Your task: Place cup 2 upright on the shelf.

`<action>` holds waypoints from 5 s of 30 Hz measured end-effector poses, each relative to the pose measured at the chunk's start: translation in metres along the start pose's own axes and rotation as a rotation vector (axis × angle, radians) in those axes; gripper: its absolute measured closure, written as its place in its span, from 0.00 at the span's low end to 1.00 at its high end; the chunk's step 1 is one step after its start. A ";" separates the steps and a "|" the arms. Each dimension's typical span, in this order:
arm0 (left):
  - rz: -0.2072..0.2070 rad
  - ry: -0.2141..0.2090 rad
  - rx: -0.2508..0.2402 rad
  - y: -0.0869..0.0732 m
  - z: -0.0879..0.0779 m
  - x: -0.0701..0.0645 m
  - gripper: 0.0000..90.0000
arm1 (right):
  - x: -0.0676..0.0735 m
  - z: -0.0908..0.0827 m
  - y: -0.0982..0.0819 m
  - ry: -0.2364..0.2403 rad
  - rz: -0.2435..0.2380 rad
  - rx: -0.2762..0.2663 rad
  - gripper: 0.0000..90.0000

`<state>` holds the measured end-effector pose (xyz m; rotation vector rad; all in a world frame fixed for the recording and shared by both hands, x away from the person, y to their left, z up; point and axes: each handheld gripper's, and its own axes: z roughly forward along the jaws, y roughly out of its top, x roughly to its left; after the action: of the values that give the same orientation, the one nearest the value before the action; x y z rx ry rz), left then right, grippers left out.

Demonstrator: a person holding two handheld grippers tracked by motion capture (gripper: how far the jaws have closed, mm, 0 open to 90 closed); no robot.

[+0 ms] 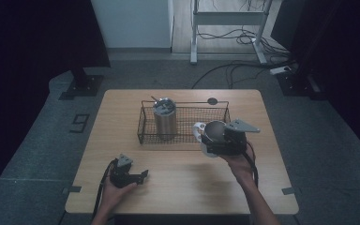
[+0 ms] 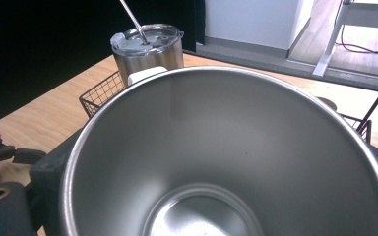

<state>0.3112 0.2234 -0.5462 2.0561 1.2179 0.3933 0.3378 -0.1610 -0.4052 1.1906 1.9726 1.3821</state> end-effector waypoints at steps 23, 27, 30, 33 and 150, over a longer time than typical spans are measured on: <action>0.005 0.004 0.003 0.000 0.000 -0.001 0.16 | 0.003 0.006 0.026 -0.002 -0.040 -0.008 0.07; 0.006 0.005 0.002 0.000 0.000 -0.001 0.16 | 0.003 0.007 0.029 -0.001 -0.044 -0.008 0.07; 0.005 0.004 0.003 0.000 0.000 -0.001 0.16 | 0.002 0.008 0.031 -0.003 -0.048 -0.004 0.07; 0.005 0.004 0.002 0.000 0.000 -0.001 0.16 | 0.001 0.010 0.034 -0.011 -0.052 -0.003 0.07; -0.003 -0.006 0.001 0.000 0.000 0.001 0.16 | -0.074 0.120 0.001 -0.109 0.022 0.163 0.07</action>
<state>0.3114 0.2238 -0.5461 2.0546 1.2168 0.3849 0.4681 -0.1607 -0.4602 1.3338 2.0314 1.1591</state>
